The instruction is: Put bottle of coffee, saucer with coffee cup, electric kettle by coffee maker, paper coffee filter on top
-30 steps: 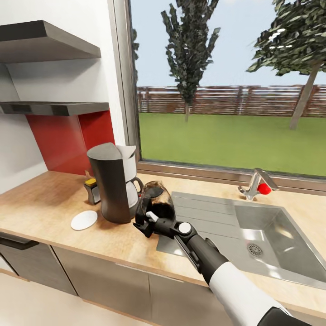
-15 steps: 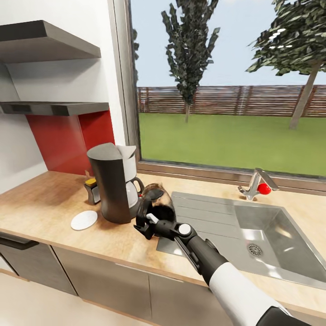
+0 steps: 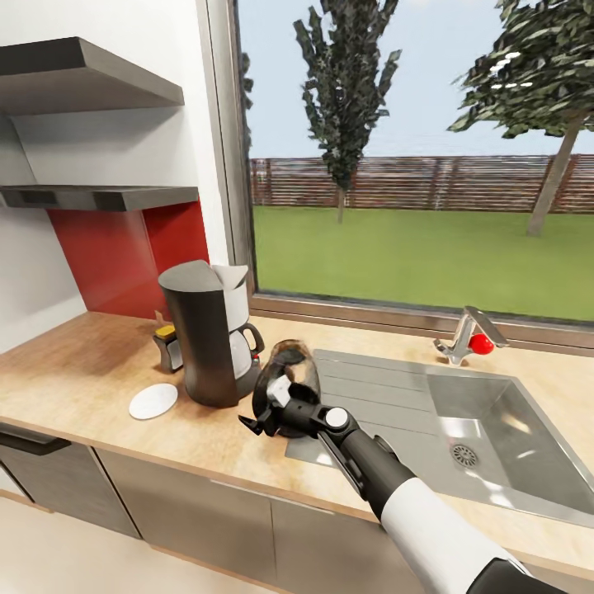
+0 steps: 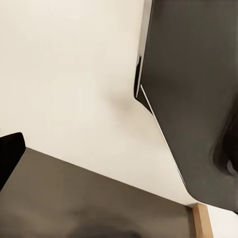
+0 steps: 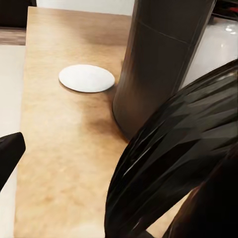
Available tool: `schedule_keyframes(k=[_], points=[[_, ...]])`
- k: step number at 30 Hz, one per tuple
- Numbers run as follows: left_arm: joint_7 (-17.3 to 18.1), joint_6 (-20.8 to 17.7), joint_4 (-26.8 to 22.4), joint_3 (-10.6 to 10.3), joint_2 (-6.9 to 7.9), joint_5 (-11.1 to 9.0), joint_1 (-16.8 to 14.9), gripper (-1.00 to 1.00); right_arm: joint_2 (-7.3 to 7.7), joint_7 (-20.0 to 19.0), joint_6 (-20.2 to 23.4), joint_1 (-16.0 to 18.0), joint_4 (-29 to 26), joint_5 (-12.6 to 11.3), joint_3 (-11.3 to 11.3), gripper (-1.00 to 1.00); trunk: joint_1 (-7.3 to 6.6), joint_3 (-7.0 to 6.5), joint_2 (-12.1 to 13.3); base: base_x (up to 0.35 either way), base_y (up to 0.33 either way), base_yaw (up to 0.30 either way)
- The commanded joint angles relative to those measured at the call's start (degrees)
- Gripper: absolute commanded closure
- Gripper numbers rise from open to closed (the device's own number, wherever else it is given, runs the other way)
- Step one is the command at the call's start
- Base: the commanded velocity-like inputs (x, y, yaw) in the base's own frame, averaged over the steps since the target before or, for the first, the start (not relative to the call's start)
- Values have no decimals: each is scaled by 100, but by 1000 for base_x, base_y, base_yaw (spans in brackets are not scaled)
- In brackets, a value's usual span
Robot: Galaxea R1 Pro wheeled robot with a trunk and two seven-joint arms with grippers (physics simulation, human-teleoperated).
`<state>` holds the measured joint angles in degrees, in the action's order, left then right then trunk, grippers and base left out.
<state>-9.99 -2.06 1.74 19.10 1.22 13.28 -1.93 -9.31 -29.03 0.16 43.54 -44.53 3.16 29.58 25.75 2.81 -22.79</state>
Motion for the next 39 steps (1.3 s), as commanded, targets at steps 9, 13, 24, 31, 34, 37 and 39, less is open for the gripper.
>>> schedule_keyframes(k=[9, 13, 24, 31, 34, 37, 39], points=[[-21, -5, 12, 41, 1, 66, -9, -100, -1, -15, -7, 5, 165, 27, -4, -100, 4, 13, -13, 0, 0, 0], [-21, 2, 12, 39, 1, 69, -9, -100, -2, -15, -7, 5, 172, 27, -4, -100, 4, 13, -13, 0, 0, 0], [-47, 3, 16, 49, 1, 58, -9, -100, -1, -15, -7, 5, 173, 27, -4, -100, 4, 13, -13, -80, -39, 0], [-47, 4, 11, 60, -2, 49, -9, -100, -6, -15, -9, 5, 232, 27, -4, -100, 4, 13, -13, -6, -2, 0], [-50, 10, 11, 76, 1, 42, -9, -100, -6, -15, -10, 5, 249, 26, -4, -100, 4, 13, -13, -190, 0, 0], [-49, 22, 5, 80, 7, 36, -9, -100, -9, -15, -14, 5, 305, 20, 1, -100, 4, 13, -13, -288, 0, 0], [-48, 43, 0, 81, 5, 35, -13, -100, -9, -15, -15, 5, 336, 19, 3, -100, 4, 13, -13, -314, 0, 0]])
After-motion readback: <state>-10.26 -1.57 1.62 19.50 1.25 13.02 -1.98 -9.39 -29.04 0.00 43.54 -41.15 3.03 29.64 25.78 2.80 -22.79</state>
